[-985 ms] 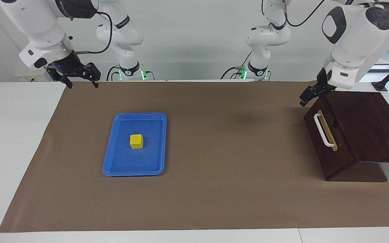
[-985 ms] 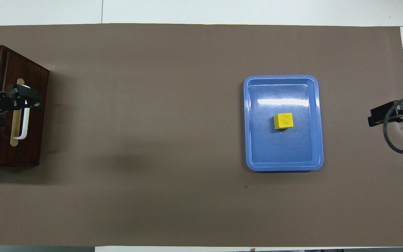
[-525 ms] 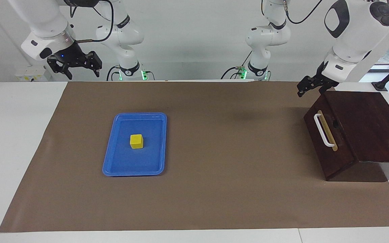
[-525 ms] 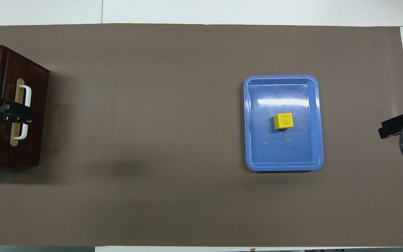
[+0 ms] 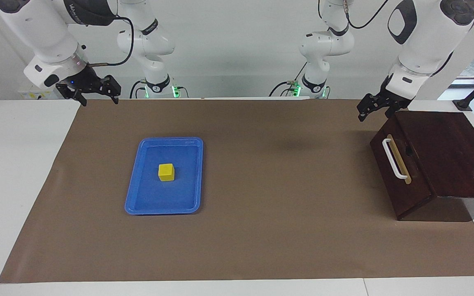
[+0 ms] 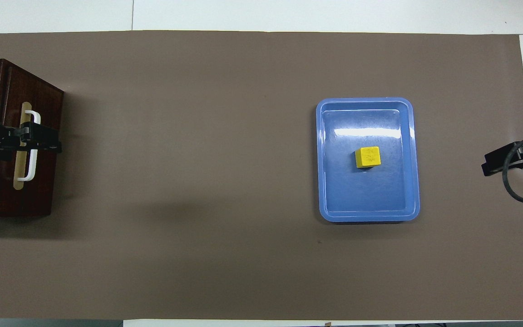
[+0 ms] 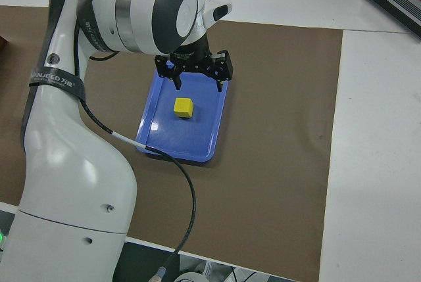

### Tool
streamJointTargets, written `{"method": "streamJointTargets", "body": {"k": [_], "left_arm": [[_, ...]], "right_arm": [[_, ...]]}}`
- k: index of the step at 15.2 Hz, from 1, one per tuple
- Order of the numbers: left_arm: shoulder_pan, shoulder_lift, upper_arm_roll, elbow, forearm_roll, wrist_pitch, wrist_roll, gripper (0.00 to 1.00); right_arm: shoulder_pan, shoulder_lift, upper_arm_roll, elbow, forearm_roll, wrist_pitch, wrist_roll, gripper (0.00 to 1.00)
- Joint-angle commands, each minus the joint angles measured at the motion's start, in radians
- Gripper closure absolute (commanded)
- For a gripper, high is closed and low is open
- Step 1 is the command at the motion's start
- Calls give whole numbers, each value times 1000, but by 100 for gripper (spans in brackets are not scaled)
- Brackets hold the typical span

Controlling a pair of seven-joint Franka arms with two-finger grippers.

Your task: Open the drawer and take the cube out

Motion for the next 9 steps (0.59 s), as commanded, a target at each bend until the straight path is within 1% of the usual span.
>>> {"method": "streamJointTargets", "body": {"k": [1,4,9], "left_arm": [[-11,5,6,34,-10,-38,-7,0],[-17,5,4,34,-6,-61,23,0],[-17,5,6,33,16,-94,43,0]], "right_arm": [[-15,-1,20,9,-9,17,26,0],[-14,1,20,10,-9,37,32,0],[-14,-1,22,12,-9,36,33,0]]}}
